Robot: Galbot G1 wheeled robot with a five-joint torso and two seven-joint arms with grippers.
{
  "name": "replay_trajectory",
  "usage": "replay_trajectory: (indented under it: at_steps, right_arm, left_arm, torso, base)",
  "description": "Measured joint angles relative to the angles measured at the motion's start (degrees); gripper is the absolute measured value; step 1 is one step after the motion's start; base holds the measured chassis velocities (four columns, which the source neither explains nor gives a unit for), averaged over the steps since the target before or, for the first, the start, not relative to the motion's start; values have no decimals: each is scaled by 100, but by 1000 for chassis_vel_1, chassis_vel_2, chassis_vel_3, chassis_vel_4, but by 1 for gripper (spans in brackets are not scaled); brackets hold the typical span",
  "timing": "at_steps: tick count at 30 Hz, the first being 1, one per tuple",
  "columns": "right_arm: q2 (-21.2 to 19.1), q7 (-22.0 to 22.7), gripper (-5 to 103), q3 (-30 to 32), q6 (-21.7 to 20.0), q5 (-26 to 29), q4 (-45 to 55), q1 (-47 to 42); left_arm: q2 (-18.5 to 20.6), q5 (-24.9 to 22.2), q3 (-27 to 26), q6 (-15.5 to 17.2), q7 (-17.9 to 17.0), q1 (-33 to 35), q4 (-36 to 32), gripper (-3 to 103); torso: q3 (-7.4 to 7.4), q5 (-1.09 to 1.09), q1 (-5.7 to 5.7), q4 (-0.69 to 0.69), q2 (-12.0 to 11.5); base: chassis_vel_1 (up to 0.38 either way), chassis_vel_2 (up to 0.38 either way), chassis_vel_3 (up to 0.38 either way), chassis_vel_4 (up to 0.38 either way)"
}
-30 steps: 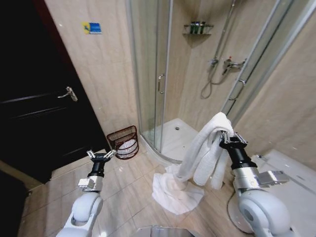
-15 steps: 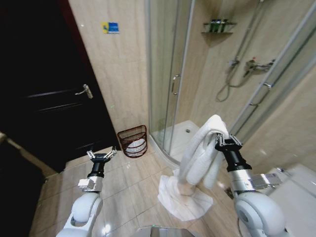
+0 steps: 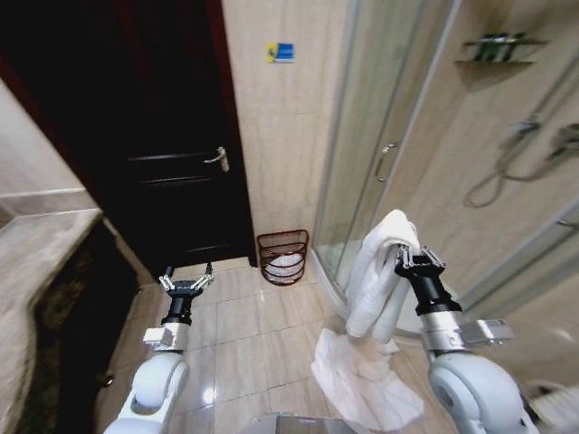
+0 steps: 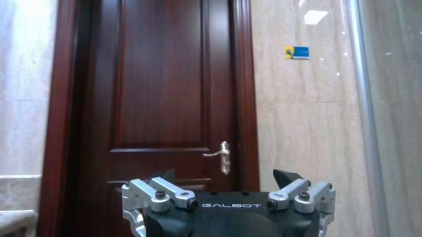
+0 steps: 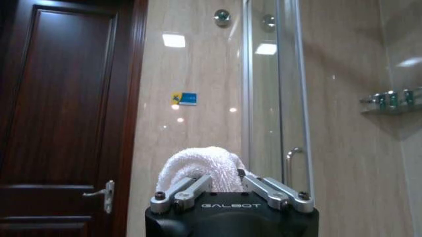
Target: Discard the used towel into the hamper.
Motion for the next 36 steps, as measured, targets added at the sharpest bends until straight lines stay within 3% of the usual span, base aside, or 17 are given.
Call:
replay_trajectory:
  at_steps: [36]
  right_arm:
    - [109, -93, 8, -57, 144, -332, -243, -16]
  left_arm:
    - [-9, 32, 15, -54, 22, 18, 41, 100]
  torso:
    - [0, 2, 0, -3, 0]
  base:
    - [-68, 73, 68, -79]
